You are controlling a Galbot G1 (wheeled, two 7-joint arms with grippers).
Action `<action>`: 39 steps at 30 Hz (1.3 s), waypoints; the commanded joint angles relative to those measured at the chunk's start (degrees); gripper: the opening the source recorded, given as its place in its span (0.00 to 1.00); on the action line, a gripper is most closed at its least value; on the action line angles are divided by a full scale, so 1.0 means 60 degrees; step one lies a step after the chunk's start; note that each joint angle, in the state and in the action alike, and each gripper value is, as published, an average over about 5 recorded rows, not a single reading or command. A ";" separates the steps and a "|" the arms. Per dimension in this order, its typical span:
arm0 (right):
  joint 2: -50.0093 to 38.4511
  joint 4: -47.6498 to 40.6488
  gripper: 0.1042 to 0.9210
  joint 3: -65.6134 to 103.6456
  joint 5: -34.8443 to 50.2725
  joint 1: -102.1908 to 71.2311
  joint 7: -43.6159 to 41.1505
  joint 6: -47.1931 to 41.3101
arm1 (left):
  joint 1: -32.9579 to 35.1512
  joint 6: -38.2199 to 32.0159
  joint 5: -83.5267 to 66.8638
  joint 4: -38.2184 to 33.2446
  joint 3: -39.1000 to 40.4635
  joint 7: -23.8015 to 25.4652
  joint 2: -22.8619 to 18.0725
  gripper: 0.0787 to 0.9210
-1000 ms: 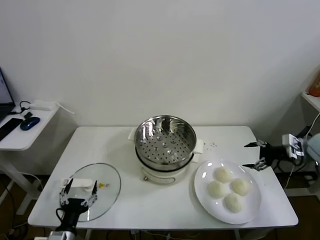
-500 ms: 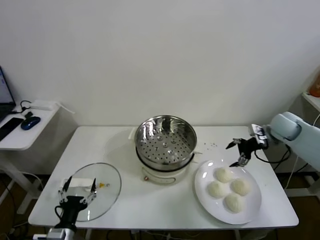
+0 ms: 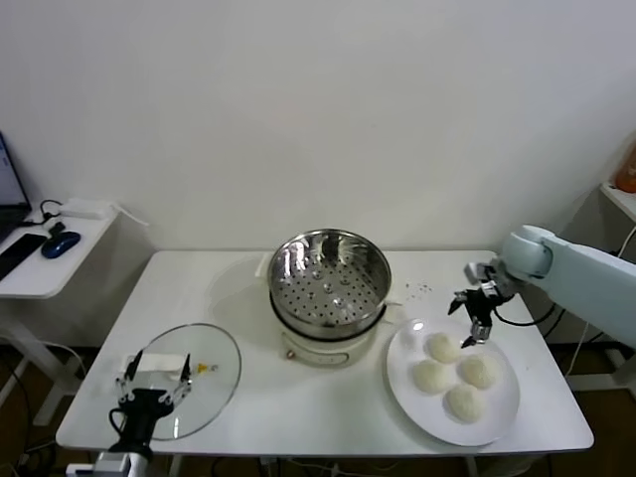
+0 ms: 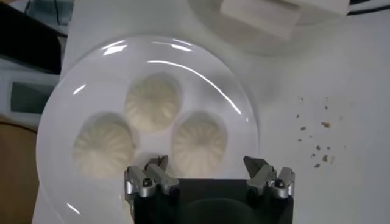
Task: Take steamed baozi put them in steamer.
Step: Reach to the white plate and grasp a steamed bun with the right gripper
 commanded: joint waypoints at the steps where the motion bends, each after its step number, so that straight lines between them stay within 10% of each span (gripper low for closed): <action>1: 0.0316 -0.0209 0.88 -0.0450 -0.0337 -0.0088 0.0074 -0.0013 | -0.0032 0.0024 0.0001 0.0016 -0.0020 -0.0004 0.0012 0.88; 39: 0.0924 -0.0770 0.88 0.0833 -0.1131 -0.1522 0.0514 0.0070 | -0.0168 0.0121 0.0031 0.0063 -0.0031 -0.0003 -0.0063 0.88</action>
